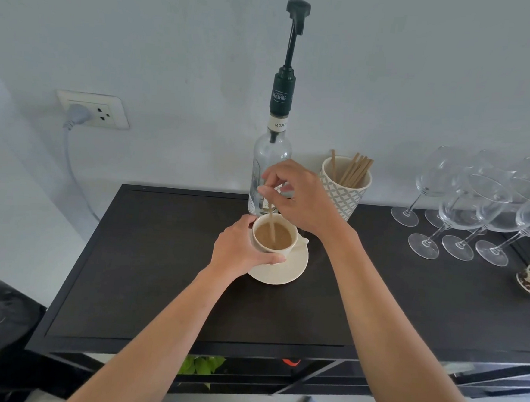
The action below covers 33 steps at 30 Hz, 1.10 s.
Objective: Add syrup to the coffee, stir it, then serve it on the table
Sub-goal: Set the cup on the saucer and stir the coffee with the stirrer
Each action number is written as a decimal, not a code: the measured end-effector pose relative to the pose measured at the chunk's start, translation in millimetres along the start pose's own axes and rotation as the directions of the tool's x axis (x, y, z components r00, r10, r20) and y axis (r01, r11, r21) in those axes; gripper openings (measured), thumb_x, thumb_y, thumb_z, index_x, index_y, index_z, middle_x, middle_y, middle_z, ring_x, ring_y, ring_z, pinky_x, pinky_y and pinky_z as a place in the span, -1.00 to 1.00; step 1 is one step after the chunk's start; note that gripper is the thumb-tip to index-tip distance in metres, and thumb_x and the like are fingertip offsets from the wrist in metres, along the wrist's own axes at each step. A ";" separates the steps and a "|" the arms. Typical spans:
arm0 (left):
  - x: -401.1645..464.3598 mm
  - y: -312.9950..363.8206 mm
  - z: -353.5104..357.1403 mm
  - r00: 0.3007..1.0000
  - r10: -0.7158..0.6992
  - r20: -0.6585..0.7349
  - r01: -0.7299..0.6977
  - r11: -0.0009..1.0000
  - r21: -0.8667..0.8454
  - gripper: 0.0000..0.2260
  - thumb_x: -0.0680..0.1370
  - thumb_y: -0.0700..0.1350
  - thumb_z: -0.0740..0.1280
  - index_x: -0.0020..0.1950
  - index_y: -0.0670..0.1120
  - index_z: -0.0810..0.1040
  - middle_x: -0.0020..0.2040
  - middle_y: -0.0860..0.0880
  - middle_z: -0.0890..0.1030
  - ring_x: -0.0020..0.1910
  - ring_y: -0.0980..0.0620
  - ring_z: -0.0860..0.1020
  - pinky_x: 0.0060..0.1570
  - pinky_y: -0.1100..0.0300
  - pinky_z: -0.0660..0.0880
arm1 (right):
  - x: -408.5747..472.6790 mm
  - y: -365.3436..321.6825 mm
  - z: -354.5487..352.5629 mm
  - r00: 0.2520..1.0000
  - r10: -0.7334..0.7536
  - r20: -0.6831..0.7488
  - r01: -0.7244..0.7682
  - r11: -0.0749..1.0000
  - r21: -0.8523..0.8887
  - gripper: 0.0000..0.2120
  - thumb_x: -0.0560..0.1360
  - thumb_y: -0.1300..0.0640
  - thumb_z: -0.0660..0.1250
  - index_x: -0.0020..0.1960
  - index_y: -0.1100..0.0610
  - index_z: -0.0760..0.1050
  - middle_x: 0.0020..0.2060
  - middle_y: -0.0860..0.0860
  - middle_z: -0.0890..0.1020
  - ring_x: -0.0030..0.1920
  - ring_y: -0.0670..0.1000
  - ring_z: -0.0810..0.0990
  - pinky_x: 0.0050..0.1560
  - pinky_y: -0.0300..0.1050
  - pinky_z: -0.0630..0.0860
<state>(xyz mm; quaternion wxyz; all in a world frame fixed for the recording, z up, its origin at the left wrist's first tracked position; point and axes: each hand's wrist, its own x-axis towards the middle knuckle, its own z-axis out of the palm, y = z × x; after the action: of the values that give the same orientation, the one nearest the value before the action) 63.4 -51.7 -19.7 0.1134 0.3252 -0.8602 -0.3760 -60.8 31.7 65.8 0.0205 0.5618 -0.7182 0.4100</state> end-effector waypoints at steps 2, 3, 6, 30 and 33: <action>-0.3 0.0 -0.4 1.000 0.000 0.001 0.000 1.000 -0.002 -0.19 0.17 0.25 0.63 0.33 0.07 0.41 0.04 0.22 0.49 0.02 0.16 0.46 0.01 0.21 0.39 | 0.8 -0.5 1.0 0.999 0.003 -0.047 -0.002 1.000 0.015 -0.86 0.50 0.25 0.47 -0.18 0.25 0.57 -0.09 0.12 0.67 -0.09 -0.02 0.59 -0.04 -0.49 0.43; -0.4 -0.4 -0.4 1.000 0.002 -0.001 -0.002 1.000 -0.005 -0.19 0.17 0.25 0.63 0.32 0.07 0.42 0.03 0.22 0.49 0.01 0.17 0.45 0.00 0.21 0.38 | 1.4 1.2 1.4 0.997 0.007 -0.081 -0.007 1.000 -0.002 -0.87 0.51 0.24 0.47 -0.17 0.25 0.56 -0.08 0.12 0.67 -0.10 -0.02 0.60 -0.04 -0.48 0.44; -0.4 -1.2 0.1 1.000 0.004 -0.004 -0.004 1.000 -0.006 -0.18 0.16 0.26 0.63 0.32 0.08 0.42 0.04 0.23 0.48 0.01 0.18 0.45 0.02 0.22 0.40 | 0.1 6.3 0.6 0.993 0.008 -0.117 -0.016 0.997 -0.072 -0.87 0.52 0.25 0.43 -0.18 0.22 0.52 -0.12 0.08 0.66 -0.16 -0.01 0.60 -0.07 -0.26 0.51; 0.0 -0.3 -0.6 1.000 0.003 0.007 -0.003 1.000 -0.001 -0.18 0.16 0.26 0.62 0.33 0.07 0.41 0.04 0.21 0.49 0.01 0.17 0.45 0.04 0.19 0.43 | -5.2 -0.1 1.9 0.991 0.063 -0.116 -0.065 0.998 -0.006 -0.87 0.54 0.17 0.45 -0.13 0.22 0.61 -0.07 0.04 0.71 0.05 -0.12 0.58 0.11 -0.04 0.55; 0.2 -0.7 -0.1 1.000 0.008 0.004 -0.008 1.000 0.004 -0.17 0.16 0.28 0.62 0.33 0.08 0.41 0.04 0.22 0.48 0.01 0.19 0.44 0.02 0.22 0.40 | -6.2 2.3 0.0 0.990 0.015 -0.138 -0.023 0.998 -0.055 -0.86 0.53 0.21 0.45 -0.17 0.22 0.56 -0.15 0.06 0.69 -0.04 0.00 0.61 0.08 0.01 0.54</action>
<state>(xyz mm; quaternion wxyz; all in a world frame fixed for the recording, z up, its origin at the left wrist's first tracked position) 63.6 -52.3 -20.2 0.1125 0.3214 -0.8626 -0.3742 -60.4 36.7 61.5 0.0816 0.5245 -0.7318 0.4275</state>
